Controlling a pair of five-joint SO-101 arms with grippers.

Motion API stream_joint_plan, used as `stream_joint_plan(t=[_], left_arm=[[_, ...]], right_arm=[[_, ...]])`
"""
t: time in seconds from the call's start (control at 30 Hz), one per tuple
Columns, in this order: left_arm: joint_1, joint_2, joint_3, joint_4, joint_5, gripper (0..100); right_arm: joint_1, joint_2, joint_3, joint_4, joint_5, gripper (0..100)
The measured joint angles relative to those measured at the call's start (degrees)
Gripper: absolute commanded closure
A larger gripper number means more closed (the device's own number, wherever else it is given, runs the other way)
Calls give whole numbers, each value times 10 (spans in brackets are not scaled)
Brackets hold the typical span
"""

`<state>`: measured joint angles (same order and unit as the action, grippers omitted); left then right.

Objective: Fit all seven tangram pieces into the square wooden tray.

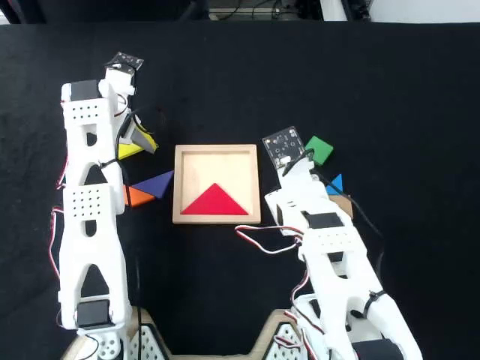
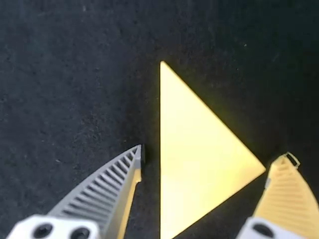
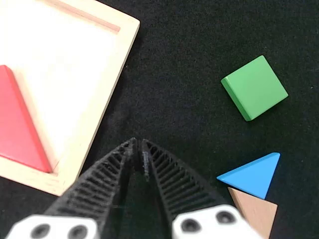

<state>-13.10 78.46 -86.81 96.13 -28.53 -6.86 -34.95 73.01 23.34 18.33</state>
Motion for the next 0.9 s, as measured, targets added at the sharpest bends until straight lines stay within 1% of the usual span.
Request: stream_joint_plan(t=[0.2,0.33,0.53,0.8,0.9], left_arm=[[2,-1,0,-7,-1,614],[2,-1,0,-22,21,614],[3,-1,0,-22,29,614],[3,-1,0,-22,29,619],[3,-1,0,-23,16,619]], right_arm=[[0,0,0,0,0,986],[0,0,0,0,0,986],[0,0,0,0,0,986],[0,0,0,0,0,986],[0,0,0,0,0,986]])
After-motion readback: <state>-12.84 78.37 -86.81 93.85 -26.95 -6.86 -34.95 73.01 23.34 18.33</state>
